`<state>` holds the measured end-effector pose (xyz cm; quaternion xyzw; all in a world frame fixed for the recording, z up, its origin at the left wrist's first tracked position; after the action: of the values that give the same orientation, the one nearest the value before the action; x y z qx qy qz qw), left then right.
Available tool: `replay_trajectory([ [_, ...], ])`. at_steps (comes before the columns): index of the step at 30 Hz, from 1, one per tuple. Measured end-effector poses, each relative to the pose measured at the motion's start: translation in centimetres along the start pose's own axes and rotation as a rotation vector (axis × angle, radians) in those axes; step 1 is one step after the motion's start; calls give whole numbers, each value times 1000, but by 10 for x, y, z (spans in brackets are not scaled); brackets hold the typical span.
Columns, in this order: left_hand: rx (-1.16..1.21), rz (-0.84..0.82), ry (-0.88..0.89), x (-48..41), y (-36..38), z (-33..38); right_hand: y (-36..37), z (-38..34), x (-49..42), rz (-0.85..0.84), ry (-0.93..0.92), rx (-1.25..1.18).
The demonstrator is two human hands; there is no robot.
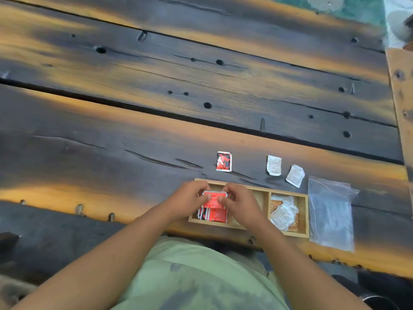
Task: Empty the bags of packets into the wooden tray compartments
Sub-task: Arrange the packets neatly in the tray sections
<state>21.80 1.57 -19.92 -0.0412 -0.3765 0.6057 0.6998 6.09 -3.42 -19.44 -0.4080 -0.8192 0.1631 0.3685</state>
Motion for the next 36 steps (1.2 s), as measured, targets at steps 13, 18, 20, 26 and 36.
replay_trajectory([
  [13, -289, 71, -8, 12, 18, -4, 18, 2, 19, -12, -117, 373],
  [18, -285, 99, -17, 18, 20, -3, 19, 4, 21, 18, -84, 403],
  [20, -288, 130, -25, 19, 21, 0, 17, 6, 22, 35, -60, 409],
  [26, -298, 172, -57, 18, 23, 8, 9, 17, 20, 49, 24, 415],
  [36, -490, 91, -31, 13, 27, 17, 2, 25, 18, 23, 94, 437],
])
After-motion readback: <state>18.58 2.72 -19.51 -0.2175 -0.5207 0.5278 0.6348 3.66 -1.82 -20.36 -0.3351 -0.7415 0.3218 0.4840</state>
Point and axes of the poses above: each hand's wrist, its own x-axis away from the middle knuckle, its own y-axis out of the palm, z = x × y, the point moved 6 cm from there along -x, towards the middle knuckle, and after that the axes turned 3 degrees about z, right-handed, at the moved point
